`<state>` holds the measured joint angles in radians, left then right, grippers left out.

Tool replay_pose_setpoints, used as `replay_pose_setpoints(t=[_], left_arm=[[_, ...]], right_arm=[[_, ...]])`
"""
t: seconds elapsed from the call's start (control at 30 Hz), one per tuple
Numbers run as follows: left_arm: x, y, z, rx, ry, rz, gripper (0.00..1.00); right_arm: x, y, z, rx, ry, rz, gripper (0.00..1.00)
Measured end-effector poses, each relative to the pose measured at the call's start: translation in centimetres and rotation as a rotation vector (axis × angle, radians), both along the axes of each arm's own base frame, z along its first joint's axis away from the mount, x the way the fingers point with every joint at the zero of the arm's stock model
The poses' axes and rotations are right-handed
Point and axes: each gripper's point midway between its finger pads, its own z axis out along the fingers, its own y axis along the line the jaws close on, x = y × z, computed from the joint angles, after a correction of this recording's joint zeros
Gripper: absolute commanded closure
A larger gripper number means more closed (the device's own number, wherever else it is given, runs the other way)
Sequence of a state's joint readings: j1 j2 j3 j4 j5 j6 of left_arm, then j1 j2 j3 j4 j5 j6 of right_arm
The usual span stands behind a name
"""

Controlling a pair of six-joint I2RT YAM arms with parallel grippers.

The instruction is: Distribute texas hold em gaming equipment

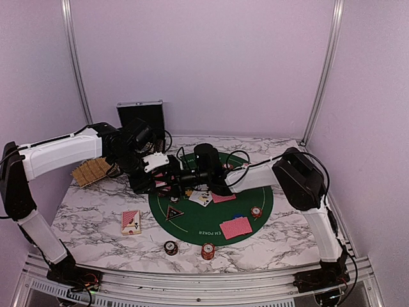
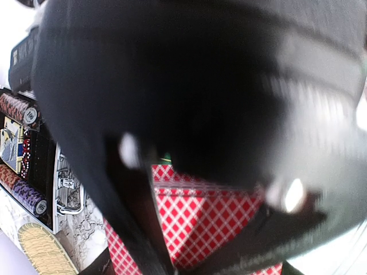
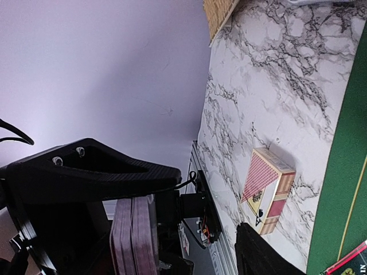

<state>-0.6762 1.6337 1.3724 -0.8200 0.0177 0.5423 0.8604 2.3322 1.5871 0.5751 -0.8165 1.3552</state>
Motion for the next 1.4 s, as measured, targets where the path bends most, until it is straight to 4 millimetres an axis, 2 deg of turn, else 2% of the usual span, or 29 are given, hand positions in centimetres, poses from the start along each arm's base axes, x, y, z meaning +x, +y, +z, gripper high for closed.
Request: replay_pose_setpoints(t=[0.13, 0.3, 0.83, 1.13, 1.4], left_arm=[[0.0, 0.0, 0.0, 0.000, 0.000, 0.000, 1.00], [0.0, 0.0, 0.0, 0.000, 0.000, 0.000, 1.00], [0.0, 0.0, 0.0, 0.000, 0.001, 0.000, 1.00], [0.0, 0.0, 0.0, 0.000, 0.001, 0.000, 1.00], [0.0, 0.0, 0.0, 0.000, 0.001, 0.000, 1.00]], right_arm=[[0.5, -0.6, 0.0, -0.004, 0.001, -0.016, 0.44], [0.8, -1.3, 0.4, -0.006, 0.000, -0.034, 0.46], [0.6, -1.4, 0.2, -0.015, -0.010, -0.030, 0.31], [-0.1, -0.2, 1.1, 0.018, -0.013, -0.004, 0.30], [-0.3, -0.2, 0.0, -0.003, 0.001, 0.007, 0.37]])
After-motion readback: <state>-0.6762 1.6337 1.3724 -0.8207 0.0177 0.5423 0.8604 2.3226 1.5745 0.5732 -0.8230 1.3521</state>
